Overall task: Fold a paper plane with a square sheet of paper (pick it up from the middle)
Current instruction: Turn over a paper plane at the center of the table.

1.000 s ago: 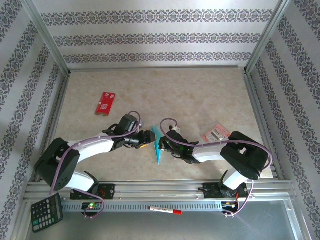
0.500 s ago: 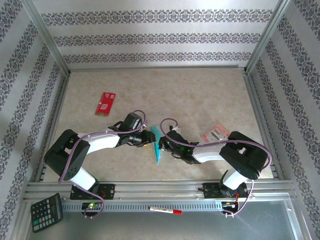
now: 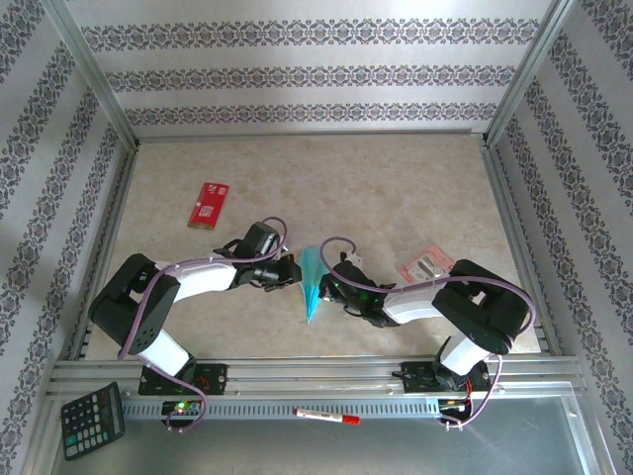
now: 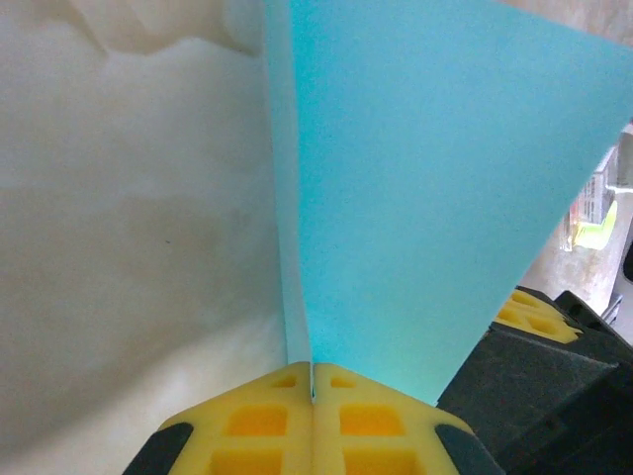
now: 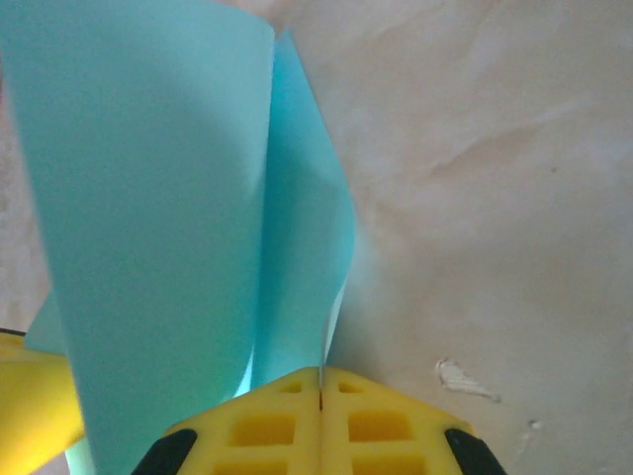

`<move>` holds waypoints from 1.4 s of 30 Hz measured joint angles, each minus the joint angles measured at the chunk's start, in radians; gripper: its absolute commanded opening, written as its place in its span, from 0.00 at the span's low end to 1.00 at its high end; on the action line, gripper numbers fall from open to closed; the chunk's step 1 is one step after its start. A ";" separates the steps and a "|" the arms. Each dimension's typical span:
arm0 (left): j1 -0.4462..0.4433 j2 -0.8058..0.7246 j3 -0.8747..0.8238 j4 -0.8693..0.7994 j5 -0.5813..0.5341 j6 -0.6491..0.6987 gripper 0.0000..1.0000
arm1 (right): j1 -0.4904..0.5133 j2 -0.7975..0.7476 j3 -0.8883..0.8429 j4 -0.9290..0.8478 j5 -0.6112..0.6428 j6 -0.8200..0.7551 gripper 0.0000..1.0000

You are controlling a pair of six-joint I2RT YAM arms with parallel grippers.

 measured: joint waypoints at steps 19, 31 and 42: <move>0.050 0.033 -0.084 0.126 0.003 -0.027 0.03 | -0.043 -0.023 -0.048 0.046 0.004 -0.003 0.00; 0.052 0.039 -0.099 0.168 0.027 -0.048 0.18 | -0.050 -0.016 -0.058 0.078 0.002 -0.004 0.12; 0.052 0.039 -0.097 0.189 0.060 -0.067 0.40 | -0.063 -0.022 -0.057 0.104 -0.037 -0.005 0.28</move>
